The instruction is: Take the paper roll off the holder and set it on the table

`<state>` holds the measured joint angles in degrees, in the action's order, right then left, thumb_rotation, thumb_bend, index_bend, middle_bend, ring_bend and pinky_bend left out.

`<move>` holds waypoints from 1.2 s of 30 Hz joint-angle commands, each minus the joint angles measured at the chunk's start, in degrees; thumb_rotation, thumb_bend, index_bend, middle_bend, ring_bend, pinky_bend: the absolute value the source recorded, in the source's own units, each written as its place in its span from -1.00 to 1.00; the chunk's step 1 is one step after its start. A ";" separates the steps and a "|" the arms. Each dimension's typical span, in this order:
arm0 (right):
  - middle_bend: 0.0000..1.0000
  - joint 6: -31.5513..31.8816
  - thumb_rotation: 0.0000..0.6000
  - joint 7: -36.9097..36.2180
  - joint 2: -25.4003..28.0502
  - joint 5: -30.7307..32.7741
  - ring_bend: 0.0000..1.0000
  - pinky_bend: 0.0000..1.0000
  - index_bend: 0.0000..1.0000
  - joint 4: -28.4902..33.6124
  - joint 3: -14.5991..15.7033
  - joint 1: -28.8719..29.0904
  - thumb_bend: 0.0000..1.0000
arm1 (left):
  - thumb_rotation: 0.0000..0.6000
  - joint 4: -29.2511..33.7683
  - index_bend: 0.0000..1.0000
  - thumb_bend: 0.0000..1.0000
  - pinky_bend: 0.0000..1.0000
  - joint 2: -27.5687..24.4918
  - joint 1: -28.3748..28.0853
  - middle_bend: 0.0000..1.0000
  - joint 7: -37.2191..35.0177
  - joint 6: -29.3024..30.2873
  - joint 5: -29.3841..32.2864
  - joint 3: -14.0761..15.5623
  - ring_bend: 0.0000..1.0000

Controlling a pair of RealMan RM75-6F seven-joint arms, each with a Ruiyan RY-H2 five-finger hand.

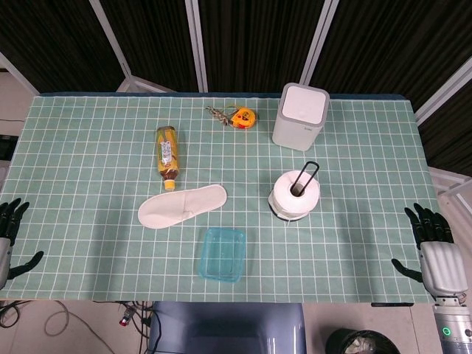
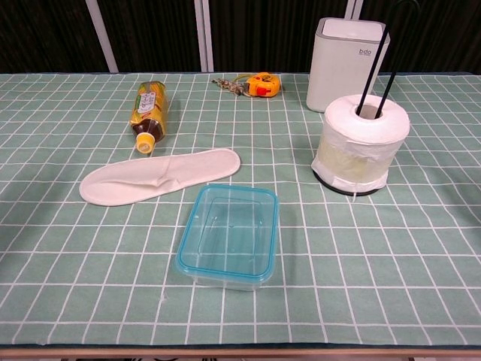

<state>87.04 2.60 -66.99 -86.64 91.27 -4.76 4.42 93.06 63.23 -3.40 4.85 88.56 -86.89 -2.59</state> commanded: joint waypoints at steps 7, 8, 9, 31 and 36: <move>-1.00 -3.13 1.00 -8.97 -0.16 1.55 -0.99 -0.90 -1.00 3.41 0.50 0.32 -0.79 | 1.00 0.39 -0.92 -0.65 -0.96 -0.10 0.17 -1.00 0.21 0.17 -0.39 0.27 -1.00; -1.00 -4.65 1.00 -11.98 0.09 1.86 -1.00 -0.92 -1.00 4.01 0.64 0.77 -0.80 | 1.00 0.38 -0.92 -0.65 -0.96 -0.08 0.18 -1.00 0.24 0.24 -0.37 0.22 -1.00; -1.00 -6.41 1.00 -15.23 0.43 2.33 -1.00 -0.94 -1.00 4.51 0.63 1.39 -0.81 | 1.00 0.38 -0.92 -0.65 -0.96 -0.03 0.19 -1.00 0.33 0.26 -0.27 0.17 -1.00; -1.00 -22.00 1.00 -40.48 -14.91 13.15 -1.00 -1.00 -1.00 -5.00 -8.39 13.12 -0.91 | 1.00 0.33 -0.92 -0.65 -0.96 -0.05 0.29 -1.00 0.21 0.05 1.04 -0.37 -1.00; -1.00 -23.20 1.00 -37.99 -19.16 15.08 -1.00 -1.00 -1.00 -7.07 -8.92 14.73 -0.91 | 1.00 0.34 -0.92 -0.65 -0.96 -0.05 0.30 -1.00 0.37 -0.07 0.96 -0.25 -1.00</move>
<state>64.44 -36.35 -84.84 -72.48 85.12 -13.29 18.39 93.40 63.18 -3.10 5.22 88.49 -85.93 -2.84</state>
